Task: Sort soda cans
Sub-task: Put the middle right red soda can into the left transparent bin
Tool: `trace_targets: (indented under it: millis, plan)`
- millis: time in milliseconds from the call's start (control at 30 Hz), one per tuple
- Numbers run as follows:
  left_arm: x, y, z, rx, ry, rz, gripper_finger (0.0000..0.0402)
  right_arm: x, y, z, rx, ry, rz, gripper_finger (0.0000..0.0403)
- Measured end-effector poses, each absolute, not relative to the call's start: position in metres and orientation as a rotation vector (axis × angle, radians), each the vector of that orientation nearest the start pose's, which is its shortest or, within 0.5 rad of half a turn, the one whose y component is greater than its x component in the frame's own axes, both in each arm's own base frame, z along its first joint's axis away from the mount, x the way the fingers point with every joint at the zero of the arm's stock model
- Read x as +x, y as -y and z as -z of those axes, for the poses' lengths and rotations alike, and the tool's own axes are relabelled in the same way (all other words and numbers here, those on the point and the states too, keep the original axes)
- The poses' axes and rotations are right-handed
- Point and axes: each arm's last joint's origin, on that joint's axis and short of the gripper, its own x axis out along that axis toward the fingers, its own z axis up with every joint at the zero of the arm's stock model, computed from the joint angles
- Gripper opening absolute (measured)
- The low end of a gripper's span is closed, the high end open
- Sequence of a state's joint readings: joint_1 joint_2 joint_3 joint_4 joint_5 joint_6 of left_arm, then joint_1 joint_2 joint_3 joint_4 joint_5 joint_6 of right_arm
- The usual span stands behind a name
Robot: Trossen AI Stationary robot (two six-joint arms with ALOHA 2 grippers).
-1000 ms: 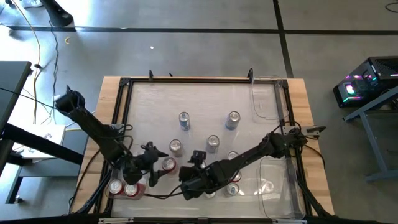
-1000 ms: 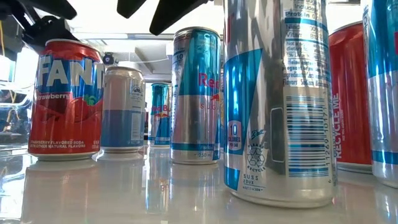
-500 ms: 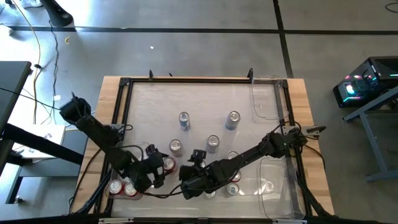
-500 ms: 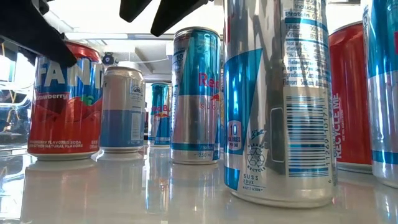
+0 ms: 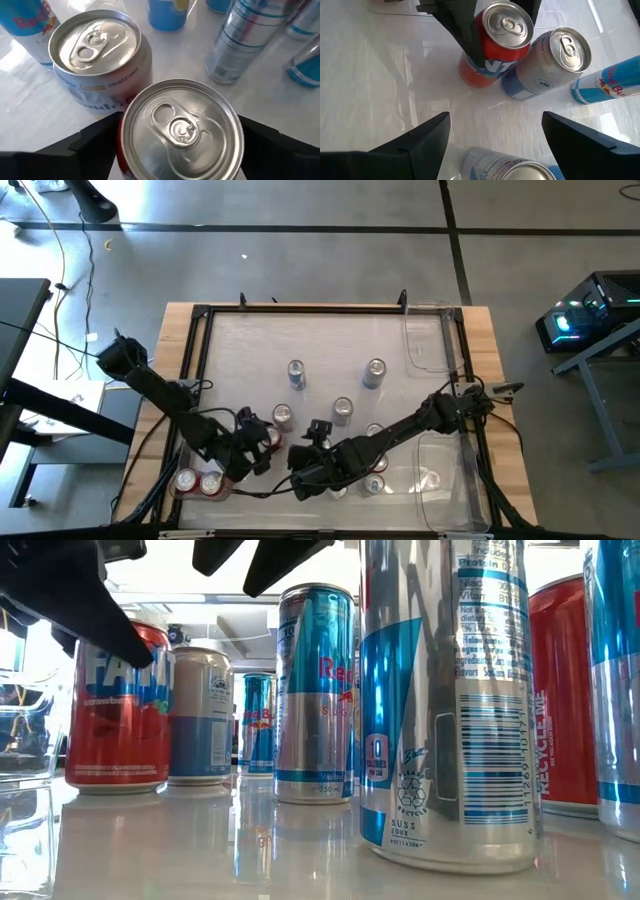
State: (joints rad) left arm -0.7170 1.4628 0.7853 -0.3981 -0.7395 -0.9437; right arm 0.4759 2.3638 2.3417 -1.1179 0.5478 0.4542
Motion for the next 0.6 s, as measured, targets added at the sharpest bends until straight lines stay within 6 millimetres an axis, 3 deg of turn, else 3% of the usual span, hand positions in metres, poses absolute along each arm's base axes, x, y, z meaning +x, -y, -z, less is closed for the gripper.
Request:
trace_targets:
  millis: [133, 267, 467, 600]
  plan:
    - [0.209, 0.157, -0.185, -0.174, -0.716, -0.331, 0.0289, 0.443, -0.216, -0.259, -0.151, -0.936, 0.282, 0.0311]
    - [0.204, 0.156, -0.197, -0.15, -0.763, -0.254, 0.0289, 0.441, -0.22, -0.259, -0.156, -0.935, 0.274, 0.0311]
    - [0.181, 0.156, -0.24, 0.085, -0.902, -0.003, 0.0289, 0.441, -0.22, -0.259, -0.162, -0.936, 0.271, 0.0311]
    - [0.163, 0.159, -0.279, 0.144, -0.866, 0.12, 0.0289, 0.442, -0.219, -0.26, -0.162, -0.931, 0.281, 0.0311]
